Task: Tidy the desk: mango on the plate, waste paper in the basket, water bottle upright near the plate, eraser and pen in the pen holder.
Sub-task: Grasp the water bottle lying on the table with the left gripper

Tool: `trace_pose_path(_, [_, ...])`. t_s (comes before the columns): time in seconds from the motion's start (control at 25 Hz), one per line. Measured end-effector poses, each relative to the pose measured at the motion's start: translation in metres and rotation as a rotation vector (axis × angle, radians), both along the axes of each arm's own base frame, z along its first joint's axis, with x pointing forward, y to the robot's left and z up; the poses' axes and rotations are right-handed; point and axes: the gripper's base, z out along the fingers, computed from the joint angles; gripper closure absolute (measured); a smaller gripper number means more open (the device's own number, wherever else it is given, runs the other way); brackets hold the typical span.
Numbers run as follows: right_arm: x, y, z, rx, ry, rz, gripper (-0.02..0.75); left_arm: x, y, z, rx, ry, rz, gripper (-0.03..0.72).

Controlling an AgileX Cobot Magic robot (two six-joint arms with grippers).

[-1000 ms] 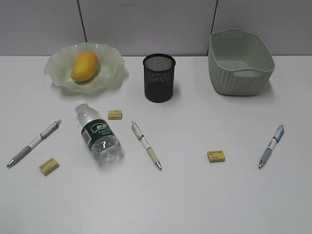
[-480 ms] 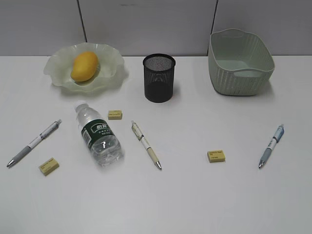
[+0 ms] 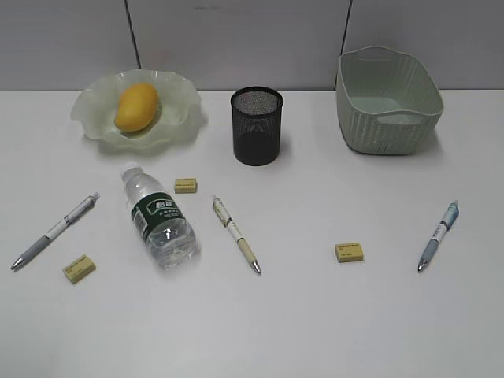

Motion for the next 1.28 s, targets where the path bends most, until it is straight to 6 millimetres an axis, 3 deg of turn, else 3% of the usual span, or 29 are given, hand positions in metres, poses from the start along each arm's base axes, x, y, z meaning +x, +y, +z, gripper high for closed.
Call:
trace_pose_path(0.2, [0.000, 0.000, 0.000, 0.001, -0.001, -0.001, 0.187, 0.038, -0.010, 0.021, -0.075, 0.067, -0.020, 0.190])
trace_pose_path(0.36, [0.000, 0.000, 0.000, 0.001, -0.002, -0.001, 0.187, 0.081, -0.021, 0.022, -0.183, 0.106, -0.013, 0.190])
trace_pose_path(0.48, [0.000, 0.000, 0.000, 0.002, -0.002, -0.002, 0.187, 0.119, -0.030, 0.013, -0.314, 0.136, 0.024, 0.190])
trace_pose_path(0.68, [0.000, 0.000, 0.000, 0.002, -0.002, -0.002, 0.187, 0.156, -0.038, -0.002, -0.470, 0.174, 0.102, 0.190])
trace_pose_path(0.92, [0.000, 0.000, 0.000, 0.002, -0.003, -0.002, 0.186, 0.187, -0.050, -0.033, -0.504, 0.341, 0.128, 0.190])
trace_pose_path(1.28, [0.000, 0.000, 0.000, 0.003, -0.003, -0.003, 0.188, 0.224, -0.101, -0.065, -0.422, 0.526, 0.055, 0.197])
